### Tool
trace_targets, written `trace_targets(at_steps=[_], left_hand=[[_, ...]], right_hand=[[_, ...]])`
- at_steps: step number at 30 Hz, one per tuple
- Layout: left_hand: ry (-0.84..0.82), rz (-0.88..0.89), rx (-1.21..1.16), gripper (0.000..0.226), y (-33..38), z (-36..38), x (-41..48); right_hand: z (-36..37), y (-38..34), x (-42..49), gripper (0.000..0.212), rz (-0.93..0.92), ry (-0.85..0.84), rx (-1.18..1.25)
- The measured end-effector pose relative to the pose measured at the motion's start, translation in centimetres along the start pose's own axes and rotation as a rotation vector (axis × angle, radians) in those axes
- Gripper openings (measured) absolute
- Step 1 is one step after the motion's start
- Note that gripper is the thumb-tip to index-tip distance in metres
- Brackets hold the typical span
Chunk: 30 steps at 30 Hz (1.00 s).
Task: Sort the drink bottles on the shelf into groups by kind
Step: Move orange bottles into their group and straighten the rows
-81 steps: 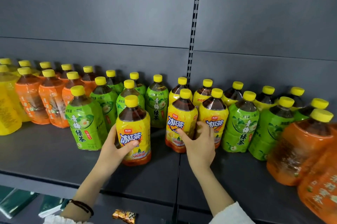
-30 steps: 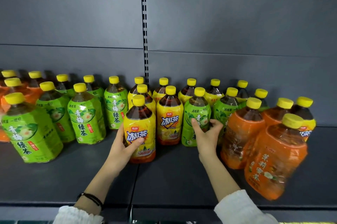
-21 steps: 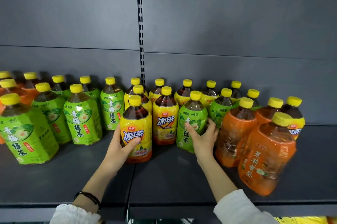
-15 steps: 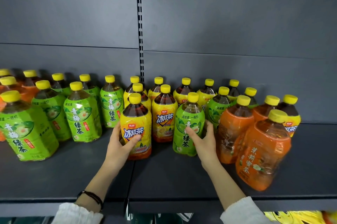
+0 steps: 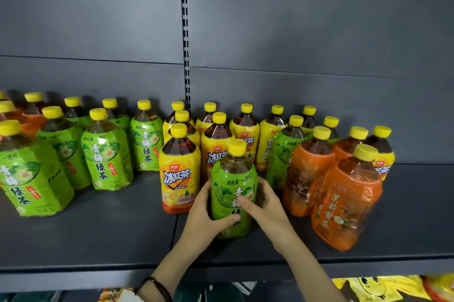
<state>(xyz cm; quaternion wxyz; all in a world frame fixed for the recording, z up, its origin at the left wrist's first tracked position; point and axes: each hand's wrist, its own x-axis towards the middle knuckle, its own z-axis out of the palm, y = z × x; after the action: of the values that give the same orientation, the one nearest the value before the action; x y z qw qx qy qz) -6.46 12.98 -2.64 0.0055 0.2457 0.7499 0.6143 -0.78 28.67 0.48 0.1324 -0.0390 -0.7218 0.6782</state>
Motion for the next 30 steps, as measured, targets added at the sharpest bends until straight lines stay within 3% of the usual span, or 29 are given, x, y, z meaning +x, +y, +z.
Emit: trace_targets(at_steps=[2,5,7,10,13,15,17,19,26,30], left_hand=[[-0.023,-0.023,-0.023,0.096,0.1,0.0,0.4],[-0.022,-0.016,-0.026,0.104,-0.2,-0.3,0.8],[-0.017,-0.014,-0.028,0.102,-0.3,-0.1,0.8],[-0.007,-0.007,-0.021,0.092,0.0,0.3,1.0],[-0.004,-0.012,-0.016,0.096,0.1,0.5,1.1],[-0.007,-0.018,-0.014,0.099,0.3,0.6,1.1],[-0.005,-0.017,-0.022,0.101,0.1,0.6,1.1],[-0.005,-0.014,-0.028,0.107,0.1,0.4,1.1],[-0.01,-0.011,-0.046,0.11,0.1,0.8,1.2],[-0.018,-0.005,-0.04,0.1,0.3,0.9,1.6]], right_hand=[[-0.5,-0.1,-0.9,0.051,-0.056,0.082,-0.007],[-2.1,0.3,-3.2,0.02,-0.163,0.47,-0.044],[-3.3,0.9,-5.0,0.012,-0.191,0.724,-0.099],[-5.0,2.0,-6.9,0.021,-0.169,0.999,-0.172],[-6.7,2.7,-7.1,0.057,-0.168,1.174,-0.323],[-8.6,3.2,-6.4,0.086,-0.146,1.201,-0.4],[-10.2,3.4,-5.9,0.097,-0.127,1.086,-0.331],[-10.7,3.7,-5.9,0.093,-0.111,1.007,-0.263],[-10.6,3.9,-6.2,0.093,-0.155,1.159,-0.296],[-12.4,3.7,-6.4,0.092,-0.138,1.155,-0.333]])
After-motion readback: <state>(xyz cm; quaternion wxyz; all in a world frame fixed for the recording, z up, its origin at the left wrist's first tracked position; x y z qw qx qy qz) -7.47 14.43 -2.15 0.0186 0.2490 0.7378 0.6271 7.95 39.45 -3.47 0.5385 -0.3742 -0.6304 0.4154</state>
